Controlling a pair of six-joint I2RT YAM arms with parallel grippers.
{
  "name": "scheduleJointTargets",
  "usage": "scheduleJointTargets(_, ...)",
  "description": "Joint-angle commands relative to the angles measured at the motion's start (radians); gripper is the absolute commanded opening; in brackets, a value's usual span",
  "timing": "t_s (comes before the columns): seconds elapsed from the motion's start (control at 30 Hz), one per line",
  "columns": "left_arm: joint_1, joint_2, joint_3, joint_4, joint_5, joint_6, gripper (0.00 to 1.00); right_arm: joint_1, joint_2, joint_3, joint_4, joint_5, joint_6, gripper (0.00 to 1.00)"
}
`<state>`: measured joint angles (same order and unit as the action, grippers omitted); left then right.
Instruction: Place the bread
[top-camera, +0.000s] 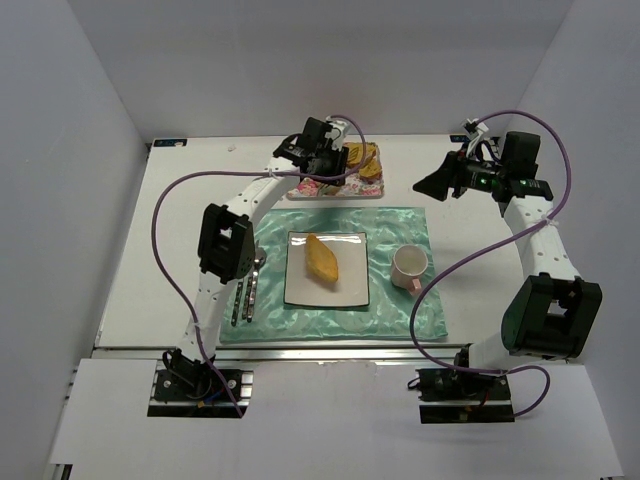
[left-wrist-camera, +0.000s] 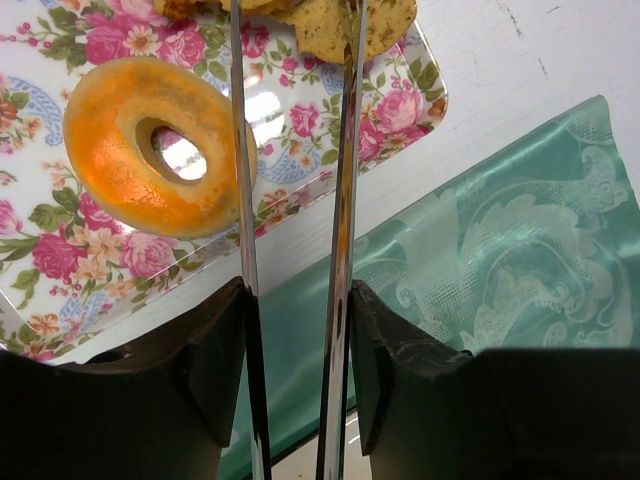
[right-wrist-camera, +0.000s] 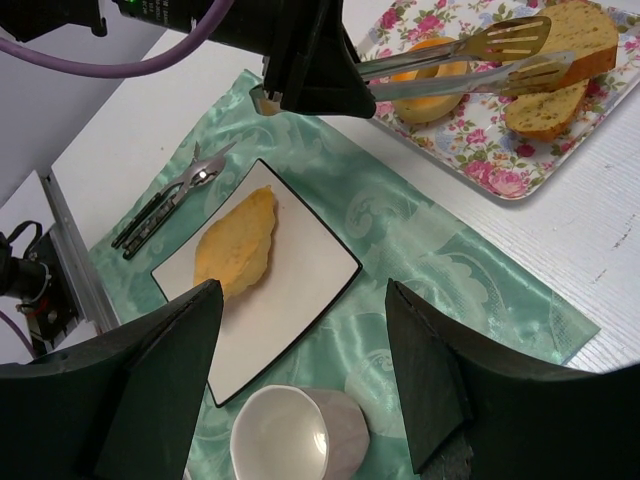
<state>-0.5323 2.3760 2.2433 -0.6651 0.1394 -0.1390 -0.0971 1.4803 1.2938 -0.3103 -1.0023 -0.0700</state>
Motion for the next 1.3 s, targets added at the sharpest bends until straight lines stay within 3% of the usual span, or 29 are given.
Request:
scheduleJointTargets(0.0,-0.005,-0.035,-0.02,0.013,-0.023,0.016,0.53,-0.007,-0.023,-0.005,0.031,-0.029,0.006,0.72)
scheduleJointTargets(0.23,-0.023,-0.001,-0.019,-0.004,-0.099,0.033,0.42,-0.007,-0.023,-0.005,0.043,-0.032,0.016,0.72)
scheduleJointTargets(0.43,-0.034,0.009,0.027,-0.021,-0.175,0.033,0.11,-0.013,-0.025,-0.007,0.04,-0.035,0.015,0.72)
scheduleJointTargets(0.47,-0.034,0.003,0.038,-0.022,-0.179,0.033,0.02,-0.013,-0.026,-0.008,0.039,-0.036,0.015,0.72)
scheduleJointTargets(0.5,-0.034,-0.01,0.045,-0.019,-0.184,0.03,0.0,-0.013,-0.028,-0.008,0.04,-0.035,0.013,0.72)
scheduleJointTargets(0.73,-0.032,-0.13,0.039,0.035,-0.208,0.035,0.0,-0.015,-0.032,-0.014,0.045,-0.039,0.021,0.72)
scheduleJointTargets(0.9,-0.032,-0.254,-0.06,0.07,-0.202,0.027,0.0,-0.015,-0.031,-0.014,0.048,-0.042,0.032,0.72)
scheduleJointTargets(1.27,-0.032,-0.434,-0.224,0.059,-0.072,-0.008,0.0,-0.015,-0.032,-0.005,0.043,-0.041,0.036,0.72)
